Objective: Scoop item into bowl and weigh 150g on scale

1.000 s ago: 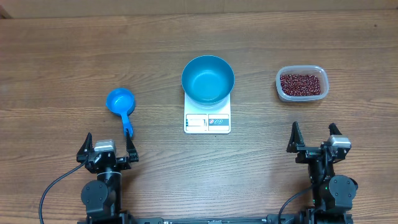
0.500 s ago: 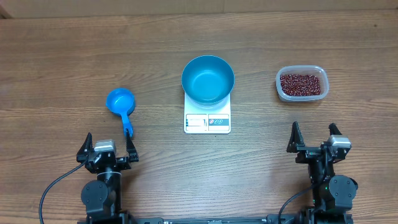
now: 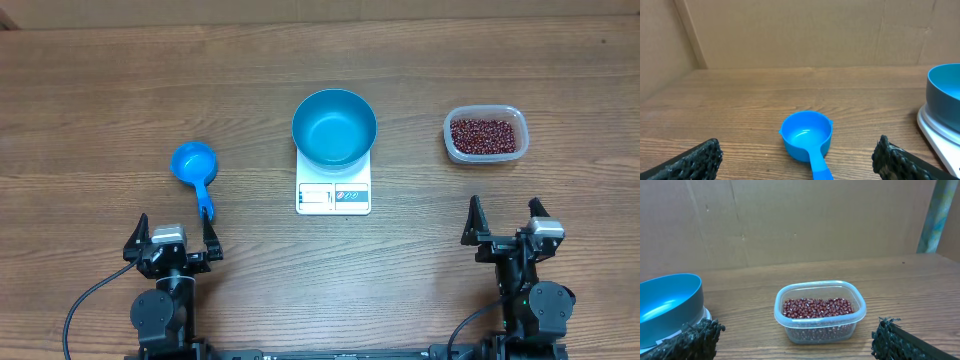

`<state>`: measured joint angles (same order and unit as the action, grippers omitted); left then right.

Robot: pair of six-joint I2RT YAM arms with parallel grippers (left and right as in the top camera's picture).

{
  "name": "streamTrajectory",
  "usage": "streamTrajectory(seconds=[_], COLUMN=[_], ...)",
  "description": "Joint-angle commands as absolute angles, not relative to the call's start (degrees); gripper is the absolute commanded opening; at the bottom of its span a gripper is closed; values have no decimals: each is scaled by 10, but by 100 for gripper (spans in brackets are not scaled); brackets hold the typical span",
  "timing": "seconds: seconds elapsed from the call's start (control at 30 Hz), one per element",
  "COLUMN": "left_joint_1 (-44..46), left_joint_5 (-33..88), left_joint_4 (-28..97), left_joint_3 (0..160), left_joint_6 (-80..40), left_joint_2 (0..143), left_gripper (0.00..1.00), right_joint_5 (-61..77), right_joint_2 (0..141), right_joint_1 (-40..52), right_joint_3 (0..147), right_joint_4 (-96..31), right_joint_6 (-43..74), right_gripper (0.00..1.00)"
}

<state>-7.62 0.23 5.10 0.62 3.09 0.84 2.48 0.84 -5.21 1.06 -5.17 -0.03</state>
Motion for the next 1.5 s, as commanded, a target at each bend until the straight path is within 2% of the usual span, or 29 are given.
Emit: streamTrajectory(seconds=[0.0, 0.5, 0.9, 1.27, 1.47], left_joint_1=[-80, -80, -80, -80, -80], left_joint_5=[11, 11, 26, 23, 24], left_joint_4=[67, 173, 230, 430, 493], left_joint_3=[21, 140, 292, 546, 644], left_joint_6=[25, 39, 38, 39, 39], left_joint_2=[3, 60, 289, 579, 719], left_gripper=[100, 99, 100, 100, 99], right_joint_5=[18, 18, 18, 18, 18], right_joint_2=[2, 2, 2, 2, 2], right_joint_1=[-55, -56, -56, -56, -56], right_joint_3=[5, 5, 5, 5, 5], right_joint_4=[-48, -48, -48, -48, -48], right_joint_6=[-3, -3, -3, -3, -3], right_gripper=[100, 100, 100, 100, 100])
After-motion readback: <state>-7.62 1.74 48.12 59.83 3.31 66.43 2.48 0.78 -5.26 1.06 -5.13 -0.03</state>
